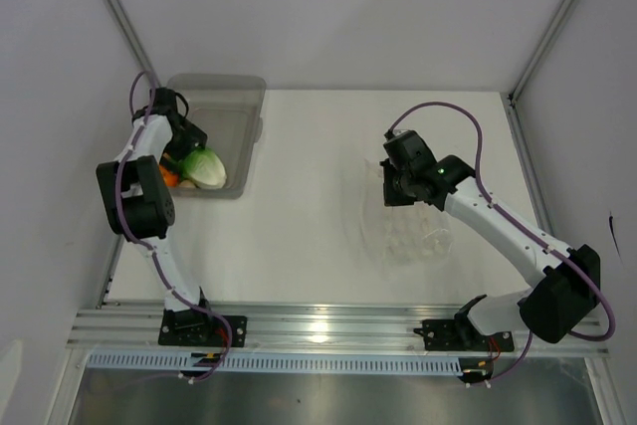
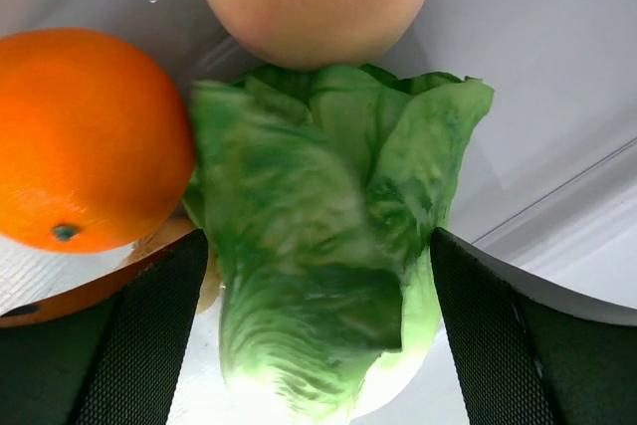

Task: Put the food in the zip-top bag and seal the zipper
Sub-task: Pick up the fake vegetable from the bin.

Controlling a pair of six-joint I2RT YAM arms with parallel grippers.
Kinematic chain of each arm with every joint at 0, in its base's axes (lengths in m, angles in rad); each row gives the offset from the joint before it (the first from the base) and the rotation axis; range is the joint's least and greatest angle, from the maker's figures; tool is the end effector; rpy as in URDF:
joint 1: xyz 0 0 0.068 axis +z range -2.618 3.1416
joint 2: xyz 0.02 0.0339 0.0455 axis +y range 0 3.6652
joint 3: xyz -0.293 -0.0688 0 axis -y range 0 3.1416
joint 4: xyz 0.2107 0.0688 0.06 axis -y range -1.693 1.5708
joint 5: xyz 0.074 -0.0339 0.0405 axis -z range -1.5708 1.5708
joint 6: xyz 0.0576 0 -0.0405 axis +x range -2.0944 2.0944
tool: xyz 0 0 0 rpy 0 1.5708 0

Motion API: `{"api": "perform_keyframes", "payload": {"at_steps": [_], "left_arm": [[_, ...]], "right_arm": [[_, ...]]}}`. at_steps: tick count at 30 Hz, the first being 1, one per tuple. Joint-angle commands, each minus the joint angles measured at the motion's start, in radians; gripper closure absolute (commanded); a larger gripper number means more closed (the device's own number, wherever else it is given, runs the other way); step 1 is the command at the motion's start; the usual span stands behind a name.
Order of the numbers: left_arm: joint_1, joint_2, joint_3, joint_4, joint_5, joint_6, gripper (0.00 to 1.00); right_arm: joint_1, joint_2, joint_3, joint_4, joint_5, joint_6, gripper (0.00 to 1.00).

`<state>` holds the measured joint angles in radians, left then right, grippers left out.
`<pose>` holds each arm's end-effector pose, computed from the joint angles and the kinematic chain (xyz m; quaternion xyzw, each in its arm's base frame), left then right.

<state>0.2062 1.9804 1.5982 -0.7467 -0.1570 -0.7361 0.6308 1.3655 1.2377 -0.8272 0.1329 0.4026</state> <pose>0.4000 0.0929 0.2410 -0.4568 0.8589 0.0166 0.2309 0.2085 0.1428 0.3260 -0.0883 0.9470 0.0944 0.2942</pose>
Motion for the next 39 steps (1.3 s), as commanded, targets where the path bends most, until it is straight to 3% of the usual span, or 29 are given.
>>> {"api": "perform_keyframes", "payload": {"at_steps": [1,7,10,11,15,27,36,39], "left_arm": [[0.006,0.034,0.077,-0.052,0.030,-0.008,0.07],[0.006,0.098,0.137,-0.129,0.024,0.007,0.15],[0.007,0.083,0.125,-0.111,0.031,0.017,0.27],[0.007,0.075,0.118,-0.102,0.037,0.018,0.36],[0.007,0.048,0.106,-0.080,0.068,0.017,0.51],[-0.011,-0.230,-0.047,0.027,0.178,0.004,0.76],[-0.134,-0.488,-0.133,0.107,0.209,0.023,0.75],[-0.195,-0.598,-0.208,0.182,0.243,0.027,0.69]], "right_arm": [[-0.002,-0.022,0.022,0.014,0.000,-0.007,1.00],[0.003,-0.017,0.026,0.020,0.001,0.007,1.00],[0.010,-0.011,0.026,0.022,0.001,0.015,1.00],[0.013,-0.008,0.025,0.020,0.001,0.019,1.00],[0.020,-0.009,0.023,0.016,0.001,0.039,1.00],[-0.029,-0.022,0.020,0.016,-0.041,0.079,1.00],[-0.123,-0.017,0.039,0.005,-0.121,0.096,1.00],[-0.146,-0.017,0.052,-0.007,-0.173,0.096,1.00]]}}
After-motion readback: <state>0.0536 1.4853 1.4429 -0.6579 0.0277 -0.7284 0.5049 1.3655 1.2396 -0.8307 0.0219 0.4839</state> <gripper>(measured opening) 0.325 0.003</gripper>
